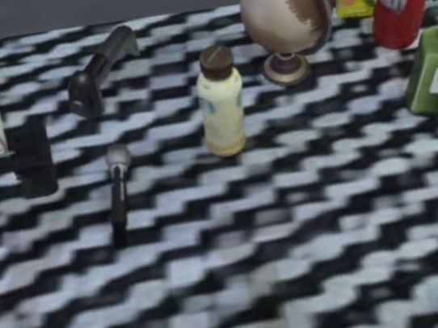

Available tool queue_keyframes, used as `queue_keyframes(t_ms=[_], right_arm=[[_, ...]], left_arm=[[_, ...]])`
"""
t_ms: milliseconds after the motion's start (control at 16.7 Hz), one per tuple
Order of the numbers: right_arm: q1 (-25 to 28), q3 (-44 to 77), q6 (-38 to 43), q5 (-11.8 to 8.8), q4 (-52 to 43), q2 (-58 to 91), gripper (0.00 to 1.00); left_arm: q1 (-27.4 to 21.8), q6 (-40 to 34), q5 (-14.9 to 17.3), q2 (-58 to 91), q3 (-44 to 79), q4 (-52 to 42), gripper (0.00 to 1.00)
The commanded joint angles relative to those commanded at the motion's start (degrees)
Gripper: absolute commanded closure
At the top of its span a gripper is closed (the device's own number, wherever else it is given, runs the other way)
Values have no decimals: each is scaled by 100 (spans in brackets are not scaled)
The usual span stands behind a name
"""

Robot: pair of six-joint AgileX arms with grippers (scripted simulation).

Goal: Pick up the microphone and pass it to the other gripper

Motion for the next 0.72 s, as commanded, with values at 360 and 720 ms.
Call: queue_keyframes(t_ms=[360,720], right_arm=[[0,0,0,0,0,0,0],[0,0,0,0,0,0,0]], left_arm=[[-552,-488,-17,3262,2378,-1401,0],[-863,-766,-83,4975,3631,-2349,0]])
